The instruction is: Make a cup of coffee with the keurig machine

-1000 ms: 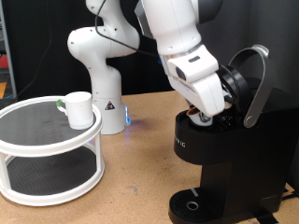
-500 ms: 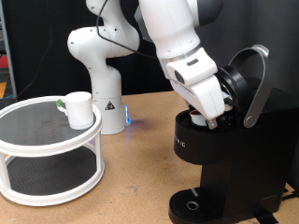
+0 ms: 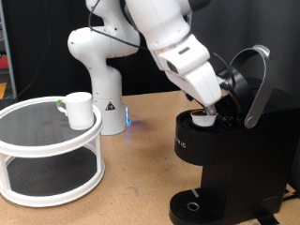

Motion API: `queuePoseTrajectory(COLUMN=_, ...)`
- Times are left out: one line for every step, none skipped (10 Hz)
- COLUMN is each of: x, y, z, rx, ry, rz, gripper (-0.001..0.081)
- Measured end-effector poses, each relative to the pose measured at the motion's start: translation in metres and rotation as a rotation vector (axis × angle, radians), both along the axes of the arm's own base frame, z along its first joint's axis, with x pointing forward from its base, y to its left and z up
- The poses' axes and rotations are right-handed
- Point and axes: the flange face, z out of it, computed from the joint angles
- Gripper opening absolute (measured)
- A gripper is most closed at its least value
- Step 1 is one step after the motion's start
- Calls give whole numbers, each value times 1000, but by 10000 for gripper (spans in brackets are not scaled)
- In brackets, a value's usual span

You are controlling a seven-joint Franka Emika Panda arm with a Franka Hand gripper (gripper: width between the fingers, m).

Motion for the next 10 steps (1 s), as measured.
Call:
queuePoseTrajectory(x=-3, y=-5, z=10, rx=14, ry=-1, rz=11, gripper=805)
queuePoseTrajectory(x=-7, y=-10, z=18, rx=24, ry=-4, rz=14, gripper=805)
queuePoseTrajectory(x=-9, y=-12, z=24, rx=16, ry=-6, rz=21, gripper=805)
queuePoseTrajectory(x=-10, y=-13, z=26, rx=-2, ry=-5, rz=24, gripper=805)
queuePoseTrajectory(x=-11, y=-13, z=25, rx=-27, ry=3, rz=24, gripper=805)
queuePoseTrajectory(x=-12, y=-12, z=23, rx=-52, ry=14, rz=24, gripper=805)
queuePoseTrajectory(x=-13, y=-11, z=20, rx=-65, ry=21, rz=25, gripper=805)
queuePoseTrajectory(x=-14, y=-10, z=18, rx=-69, ry=23, rz=26, gripper=805)
queuePoseTrajectory(x=-15, y=-9, z=15, rx=-72, ry=23, rz=27, gripper=805)
queuePoseTrajectory(x=-16, y=-8, z=13, rx=-75, ry=23, rz=28, gripper=805)
